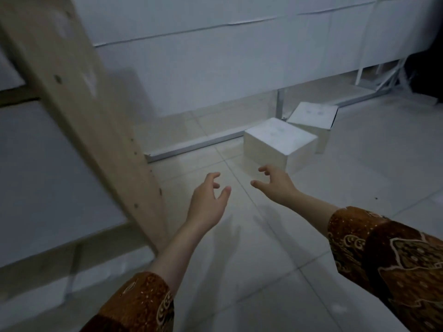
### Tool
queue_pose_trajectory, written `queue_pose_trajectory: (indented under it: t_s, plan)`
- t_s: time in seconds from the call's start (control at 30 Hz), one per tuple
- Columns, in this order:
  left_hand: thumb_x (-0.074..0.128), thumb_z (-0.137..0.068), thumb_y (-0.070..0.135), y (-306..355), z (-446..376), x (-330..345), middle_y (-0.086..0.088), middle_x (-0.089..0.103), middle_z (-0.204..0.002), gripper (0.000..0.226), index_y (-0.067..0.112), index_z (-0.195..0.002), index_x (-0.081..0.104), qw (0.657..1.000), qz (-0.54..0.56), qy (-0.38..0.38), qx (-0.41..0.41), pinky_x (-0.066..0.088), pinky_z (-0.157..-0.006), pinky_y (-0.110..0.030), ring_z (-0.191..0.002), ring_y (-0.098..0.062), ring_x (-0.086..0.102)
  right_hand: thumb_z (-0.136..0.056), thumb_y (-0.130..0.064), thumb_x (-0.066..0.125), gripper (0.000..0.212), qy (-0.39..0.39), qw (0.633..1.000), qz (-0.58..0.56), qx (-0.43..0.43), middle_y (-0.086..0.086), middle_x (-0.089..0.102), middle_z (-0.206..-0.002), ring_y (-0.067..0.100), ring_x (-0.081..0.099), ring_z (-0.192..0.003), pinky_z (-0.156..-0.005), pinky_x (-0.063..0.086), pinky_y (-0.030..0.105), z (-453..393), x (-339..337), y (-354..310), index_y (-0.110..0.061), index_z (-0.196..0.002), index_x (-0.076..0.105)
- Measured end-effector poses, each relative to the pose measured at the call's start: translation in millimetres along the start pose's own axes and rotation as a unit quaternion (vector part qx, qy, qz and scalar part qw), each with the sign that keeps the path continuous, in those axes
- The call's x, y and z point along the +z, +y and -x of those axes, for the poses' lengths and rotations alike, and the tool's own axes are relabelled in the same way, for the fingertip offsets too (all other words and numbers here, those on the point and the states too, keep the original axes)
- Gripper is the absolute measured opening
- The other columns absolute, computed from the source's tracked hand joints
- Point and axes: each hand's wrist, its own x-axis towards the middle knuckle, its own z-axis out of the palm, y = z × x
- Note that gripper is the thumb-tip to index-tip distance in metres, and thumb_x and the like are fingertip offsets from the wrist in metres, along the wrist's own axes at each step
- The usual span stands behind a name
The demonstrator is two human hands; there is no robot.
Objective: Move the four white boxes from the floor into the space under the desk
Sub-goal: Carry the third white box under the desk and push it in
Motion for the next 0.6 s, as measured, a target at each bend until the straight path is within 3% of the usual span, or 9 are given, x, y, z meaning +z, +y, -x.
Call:
queue_pose_trajectory:
  t_s: [0.2, 0.33, 0.5, 0.6]
  plan:
    - [0.056, -0.090, 0.039, 19.1, -101.8, 84.1, -0.006, 0.063, -0.120, 0.048, 0.022, -0.134, 0.048, 0.998, 0.042, -0.016, -0.051, 0.038, -0.086, -0.027, -0.109, -0.021, 0.057, -0.085, -0.037, 0.065, 0.056, 0.029, 0.999, -0.006, 0.036, 0.015, 0.050, -0.135, 0.028, 0.046, -0.125, -0.094, 0.036, 0.030, -106.4, -34.4, 74.6, -0.010, -0.131, 0.049]
    - [0.056, -0.090, 0.039, 35.0, -161.5, 124.9, -0.006, 0.063, -0.120, 0.048, 0.021, -0.134, 0.049, 0.996, 0.060, -0.009, -0.070, 0.038, -0.082, -0.026, -0.100, -0.017, 0.055, -0.085, -0.038, 0.065, 0.055, 0.025, 0.999, -0.005, 0.038, 0.016, 0.048, -0.134, 0.029, 0.045, -0.125, -0.086, 0.032, 0.028, -167.1, -59.4, 107.4, -0.013, -0.131, 0.049]
    - [0.056, -0.090, 0.040, 46.1, -216.1, 179.0, -0.006, 0.060, -0.120, 0.046, 0.023, -0.133, 0.048, 0.988, 0.087, -0.014, -0.125, 0.043, -0.068, -0.023, -0.096, -0.017, 0.054, -0.084, -0.040, 0.065, 0.055, 0.021, 0.998, -0.012, 0.060, 0.015, 0.045, -0.136, 0.029, 0.043, -0.126, -0.088, 0.033, 0.031, -242.0, -86.0, 146.1, -0.014, -0.130, 0.050]
    - [0.057, -0.090, 0.041, 45.8, -250.9, 213.4, -0.007, 0.058, -0.124, 0.051, 0.021, -0.136, 0.044, 0.983, 0.080, -0.030, -0.165, 0.042, -0.074, -0.024, -0.096, -0.016, 0.052, -0.083, -0.039, 0.066, 0.057, 0.021, 0.996, 0.008, 0.084, 0.017, 0.044, -0.138, 0.031, 0.040, -0.128, -0.097, 0.036, 0.037, -295.3, -97.5, 176.1, -0.012, -0.130, 0.050]
